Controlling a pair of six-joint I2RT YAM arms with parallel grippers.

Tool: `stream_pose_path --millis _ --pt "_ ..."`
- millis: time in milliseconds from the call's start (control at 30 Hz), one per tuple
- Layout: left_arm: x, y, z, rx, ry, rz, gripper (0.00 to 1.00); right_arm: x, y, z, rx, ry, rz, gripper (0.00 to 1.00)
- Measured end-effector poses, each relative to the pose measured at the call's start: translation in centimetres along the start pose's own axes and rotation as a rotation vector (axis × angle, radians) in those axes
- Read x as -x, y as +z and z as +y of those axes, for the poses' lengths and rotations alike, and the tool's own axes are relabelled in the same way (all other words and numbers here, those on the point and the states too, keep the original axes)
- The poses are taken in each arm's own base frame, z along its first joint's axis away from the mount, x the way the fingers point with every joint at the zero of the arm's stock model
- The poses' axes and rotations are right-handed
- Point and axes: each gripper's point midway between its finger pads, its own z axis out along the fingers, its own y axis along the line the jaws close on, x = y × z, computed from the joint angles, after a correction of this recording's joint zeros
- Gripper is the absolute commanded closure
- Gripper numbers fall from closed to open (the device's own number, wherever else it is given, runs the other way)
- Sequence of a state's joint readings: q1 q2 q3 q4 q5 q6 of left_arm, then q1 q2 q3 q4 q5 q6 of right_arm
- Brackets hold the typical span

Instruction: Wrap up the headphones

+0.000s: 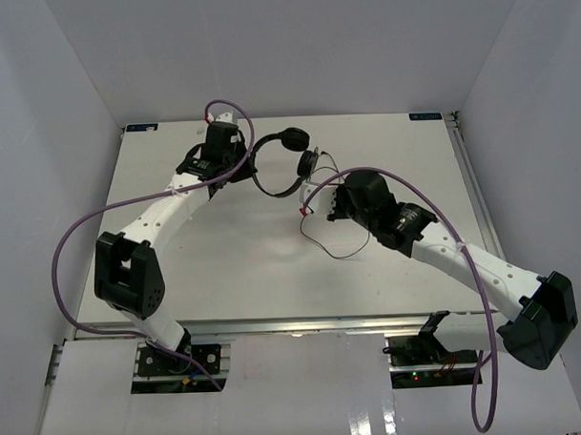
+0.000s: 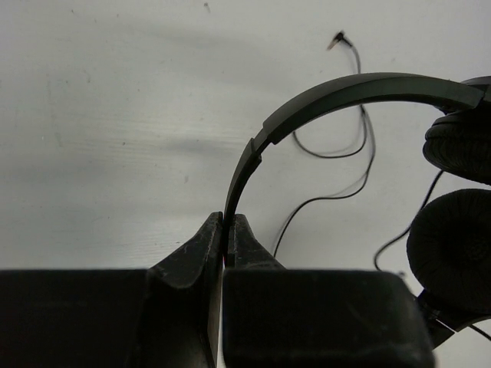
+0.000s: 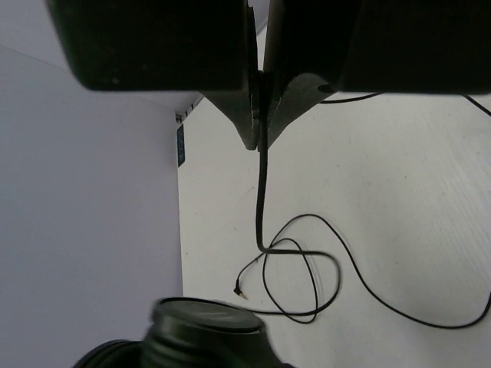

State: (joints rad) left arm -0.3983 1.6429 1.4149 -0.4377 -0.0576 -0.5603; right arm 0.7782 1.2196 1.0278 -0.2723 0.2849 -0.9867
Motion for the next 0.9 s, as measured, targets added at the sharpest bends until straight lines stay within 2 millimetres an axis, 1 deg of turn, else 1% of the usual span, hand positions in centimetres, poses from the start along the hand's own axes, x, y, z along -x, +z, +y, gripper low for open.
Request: stream_pose_path --millis 100,200,267,367,433,500,567,733,900 --pt "-1.9 1.1 0.5 0.018 0.067 0.051 1.00 0.4 -0.4 -0.7 0.023 -0.058 0.013 0.92" --pt "-3.2 1.3 0.6 0.009 0.120 0.081 1.00 1.9 -0.6 -1.8 0.022 -0.086 -0.024 0.92" --pt "-4.0 1.5 0.5 -0.005 0.148 0.096 1.00 2.9 -0.7 -2.1 0.031 -0.098 -0.059 0.92" --pt "-5.9 1.7 0.6 -0.027 0.178 0.138 1.00 4.2 -0.5 -1.4 0.090 -0.102 -0.116 0.92" --pt "-7.2 1.7 0.6 -0.046 0.193 0.173 1.00 4.7 -0.4 -1.0 0.116 -0.101 -0.142 0.92" --pt "-8.2 1.6 0.3 -0.069 0.207 0.199 1.00 5.2 -0.3 -0.8 0.131 -0.098 -0.160 0.92" --pt "-8.6 1.5 -0.1 -0.091 0.218 0.211 1.00 5.8 -0.2 -0.5 0.160 -0.086 -0.185 0.92" --pt "-8.8 1.4 -1.5 -0.155 0.225 0.212 1.00 7.1 -0.5 0.0 0.206 -0.060 -0.245 0.92" --pt "-9.6 1.1 -2.6 -0.224 0.246 0.233 1.00 7.0 0.0 0.5 0.223 -0.047 -0.246 0.92"
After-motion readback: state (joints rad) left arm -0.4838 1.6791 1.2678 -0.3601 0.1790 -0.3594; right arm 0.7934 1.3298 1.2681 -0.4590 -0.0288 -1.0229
